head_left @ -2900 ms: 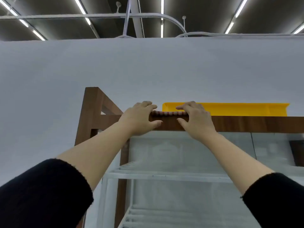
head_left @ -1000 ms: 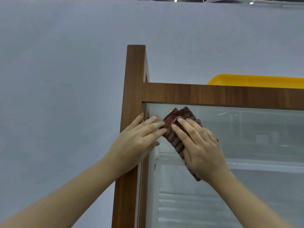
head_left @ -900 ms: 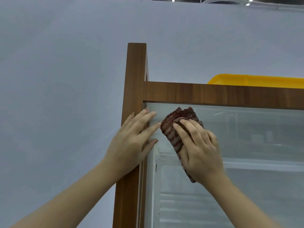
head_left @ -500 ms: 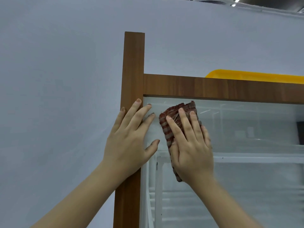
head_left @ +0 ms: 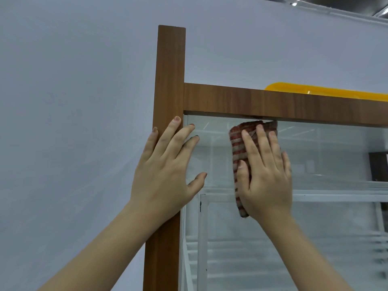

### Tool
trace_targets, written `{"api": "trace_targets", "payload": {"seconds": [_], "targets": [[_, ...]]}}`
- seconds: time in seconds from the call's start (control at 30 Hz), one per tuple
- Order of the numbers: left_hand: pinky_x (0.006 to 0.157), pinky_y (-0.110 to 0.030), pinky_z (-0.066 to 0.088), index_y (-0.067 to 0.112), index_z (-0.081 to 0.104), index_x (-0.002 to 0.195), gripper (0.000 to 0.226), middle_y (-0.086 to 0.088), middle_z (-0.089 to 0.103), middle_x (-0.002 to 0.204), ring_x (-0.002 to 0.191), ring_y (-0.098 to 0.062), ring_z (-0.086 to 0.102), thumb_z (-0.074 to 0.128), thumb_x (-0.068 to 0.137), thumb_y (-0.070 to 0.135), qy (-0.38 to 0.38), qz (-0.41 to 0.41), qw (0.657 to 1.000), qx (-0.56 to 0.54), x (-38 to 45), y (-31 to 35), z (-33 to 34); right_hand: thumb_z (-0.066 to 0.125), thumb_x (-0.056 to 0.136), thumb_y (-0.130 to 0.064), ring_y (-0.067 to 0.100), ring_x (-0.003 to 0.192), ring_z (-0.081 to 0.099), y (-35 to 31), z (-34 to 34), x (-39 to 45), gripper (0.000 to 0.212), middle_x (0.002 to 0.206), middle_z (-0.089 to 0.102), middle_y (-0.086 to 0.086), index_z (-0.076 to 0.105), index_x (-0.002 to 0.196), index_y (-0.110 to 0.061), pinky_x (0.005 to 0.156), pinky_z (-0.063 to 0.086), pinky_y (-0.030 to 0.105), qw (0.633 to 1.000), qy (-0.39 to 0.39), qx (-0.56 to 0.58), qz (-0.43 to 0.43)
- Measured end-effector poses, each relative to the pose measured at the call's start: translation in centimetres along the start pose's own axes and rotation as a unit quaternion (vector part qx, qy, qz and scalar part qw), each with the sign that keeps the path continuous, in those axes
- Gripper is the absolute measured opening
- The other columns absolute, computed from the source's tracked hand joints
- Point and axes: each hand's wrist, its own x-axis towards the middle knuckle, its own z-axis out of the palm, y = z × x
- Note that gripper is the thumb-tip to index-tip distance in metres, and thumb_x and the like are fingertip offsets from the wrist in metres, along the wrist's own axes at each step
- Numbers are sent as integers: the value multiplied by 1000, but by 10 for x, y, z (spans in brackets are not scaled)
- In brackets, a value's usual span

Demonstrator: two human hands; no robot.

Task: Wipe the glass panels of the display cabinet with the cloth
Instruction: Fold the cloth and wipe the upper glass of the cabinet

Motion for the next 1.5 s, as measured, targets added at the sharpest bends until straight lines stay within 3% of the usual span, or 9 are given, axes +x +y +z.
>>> {"api": "trace_targets", "payload": {"seconds": [0.17, 0.27, 0.4, 0.67, 0.93, 1.27, 1.5], "targets": [[113, -45, 14, 12, 54, 129, 64, -5, 43, 142, 139, -23, 23, 43, 80, 53, 4, -2, 1000, -5, 0, 1, 1, 27, 91, -34, 24, 142, 10, -12, 5, -21, 57, 153, 21, 9, 28, 144, -13, 114, 2, 42, 998, 32, -27, 43], [114, -44, 12, 12, 53, 129, 65, -5, 43, 142, 140, -22, 21, 43, 80, 53, -1, -2, 1000, -3, 0, 1, 1, 28, 91, -31, 23, 142, 12, -23, 7, -18, 57, 152, 23, 10, 29, 144, -9, 115, 6, 44, 999, 19, -24, -11], [114, -44, 11, 12, 53, 130, 65, -5, 42, 143, 140, -22, 21, 42, 80, 54, -10, -3, 1000, -3, 0, 0, 0, 31, 89, -31, 24, 141, 17, -20, 4, -1, 56, 151, 26, 6, 28, 144, -21, 114, 13, 43, 997, -12, 1, -70], [114, -42, 8, 12, 54, 128, 65, -5, 43, 142, 140, -22, 21, 43, 79, 53, -9, -7, 1000, -17, 0, 2, -1, 28, 91, -31, 23, 141, 16, 17, -4, -17, 54, 151, 29, 5, 34, 143, -18, 112, 20, 48, 999, 26, -4, 29], [115, -41, 6, 11, 53, 129, 67, -5, 42, 143, 141, -22, 19, 42, 79, 55, -21, -8, 1000, -16, 1, 2, -3, 33, 88, -32, 23, 141, 18, -16, 4, -15, 56, 151, 28, 4, 31, 143, -22, 112, 17, 44, 997, -17, 4, -73], [116, -40, 4, 11, 51, 132, 71, -5, 40, 144, 142, -21, 16, 41, 79, 58, -43, -7, 999, -9, -1, 2, -4, 28, 90, -31, 20, 141, 17, 60, -14, 0, 54, 151, 27, 2, 33, 143, -20, 112, 21, 47, 1000, 12, -3, 13], [115, -38, -3, 13, 47, 132, 75, -6, 36, 144, 143, -22, 12, 40, 75, 61, -58, -41, 997, -7, 1, 15, -8, 28, 90, -32, 20, 142, 15, 79, -17, -11, 54, 152, 27, 2, 32, 143, -21, 113, 16, 43, 1000, 10, -8, 4]]}}
